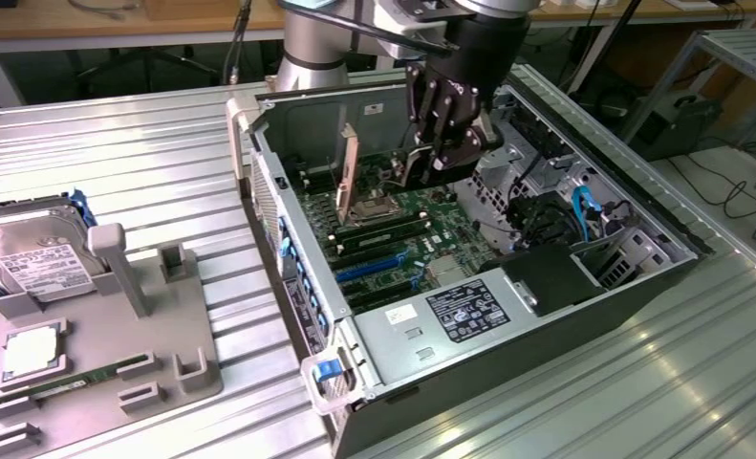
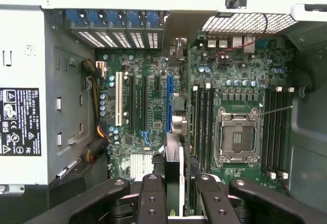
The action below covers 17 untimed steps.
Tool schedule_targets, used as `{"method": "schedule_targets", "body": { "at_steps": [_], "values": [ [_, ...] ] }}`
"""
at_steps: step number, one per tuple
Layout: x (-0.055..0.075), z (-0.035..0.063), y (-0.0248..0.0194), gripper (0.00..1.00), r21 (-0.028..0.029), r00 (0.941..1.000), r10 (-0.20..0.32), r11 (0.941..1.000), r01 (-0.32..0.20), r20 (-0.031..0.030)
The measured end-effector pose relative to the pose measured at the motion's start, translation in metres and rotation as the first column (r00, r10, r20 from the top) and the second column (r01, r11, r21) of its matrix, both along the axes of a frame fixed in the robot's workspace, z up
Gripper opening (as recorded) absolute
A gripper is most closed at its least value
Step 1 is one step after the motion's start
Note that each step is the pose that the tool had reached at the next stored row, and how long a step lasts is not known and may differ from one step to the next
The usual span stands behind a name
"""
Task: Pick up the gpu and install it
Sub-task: 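Insert the gpu into the slot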
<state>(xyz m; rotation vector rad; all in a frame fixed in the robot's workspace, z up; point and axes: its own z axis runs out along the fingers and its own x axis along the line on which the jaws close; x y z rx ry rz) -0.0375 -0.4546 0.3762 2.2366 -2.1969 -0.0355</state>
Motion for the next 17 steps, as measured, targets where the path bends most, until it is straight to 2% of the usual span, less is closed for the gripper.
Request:
{"method": "schedule_targets", "body": {
  "at_steps": [17],
  "values": [
    [0.000, -0.0114, 0.0000, 0.27, 0.0000, 1.0000, 0.000, 1.0000, 0.000, 0.0000]
  ]
}}
